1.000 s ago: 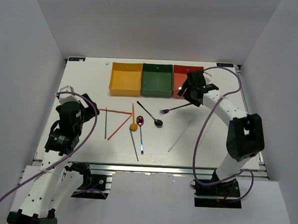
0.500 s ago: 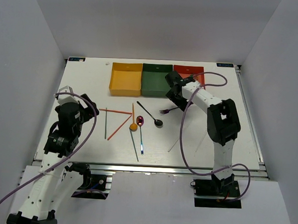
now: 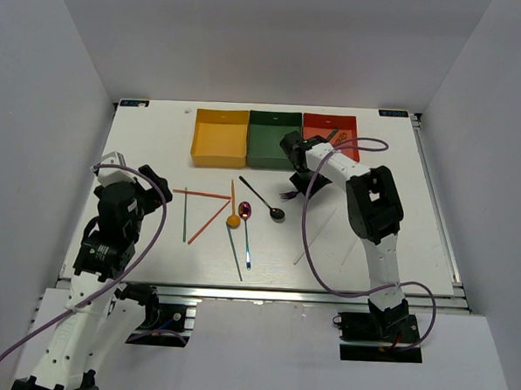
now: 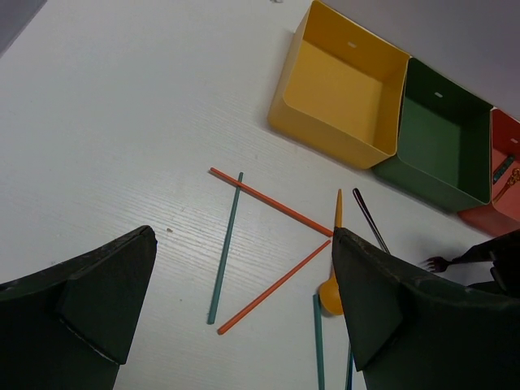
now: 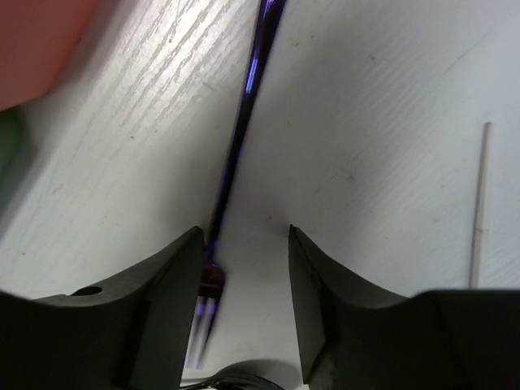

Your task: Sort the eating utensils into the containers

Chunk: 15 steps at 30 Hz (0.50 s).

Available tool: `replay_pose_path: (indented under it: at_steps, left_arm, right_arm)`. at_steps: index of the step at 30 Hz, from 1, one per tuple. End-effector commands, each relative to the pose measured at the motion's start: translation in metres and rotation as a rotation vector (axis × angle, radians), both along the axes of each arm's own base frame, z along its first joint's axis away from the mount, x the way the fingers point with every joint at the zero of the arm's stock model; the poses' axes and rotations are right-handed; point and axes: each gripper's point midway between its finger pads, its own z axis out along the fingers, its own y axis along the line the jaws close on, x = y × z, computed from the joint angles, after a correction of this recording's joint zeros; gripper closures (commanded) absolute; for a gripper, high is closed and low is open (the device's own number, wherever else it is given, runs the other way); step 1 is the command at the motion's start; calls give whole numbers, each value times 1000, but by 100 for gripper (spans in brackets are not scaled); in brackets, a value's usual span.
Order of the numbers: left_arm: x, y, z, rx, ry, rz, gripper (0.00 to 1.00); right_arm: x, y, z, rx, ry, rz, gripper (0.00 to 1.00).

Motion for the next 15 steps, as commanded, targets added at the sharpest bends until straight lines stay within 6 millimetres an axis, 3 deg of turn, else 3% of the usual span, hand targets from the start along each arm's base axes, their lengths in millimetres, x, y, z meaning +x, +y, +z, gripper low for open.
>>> replay_pose_path:
  at_steps: [1,3,9,11,14,15]
  left_arm:
    - [-1,-2,2,0,-10,-14,2]
    - [-1,-3,3,0,-13,-16,2]
    - [-3,-3,4,1,-18,-18,2]
    - [-2,-4,3,1,-17,-18,2]
    - [-3,-3,4,-1,-20,-16,2]
    - [-2,-3,4,0,-19,-14,2]
  right_arm:
    - [-8,1,-16,-2,43,-28,49]
    - [-9,1,-24,-6,60,-27,56]
    - [-12,0,-33,7,80,-31,58]
    - [-15,-2,-33,8,76,-41,71]
    - [-27,-10,-39,9,93,-48,78]
    - [-25,-9,-42,25,79,-46,100]
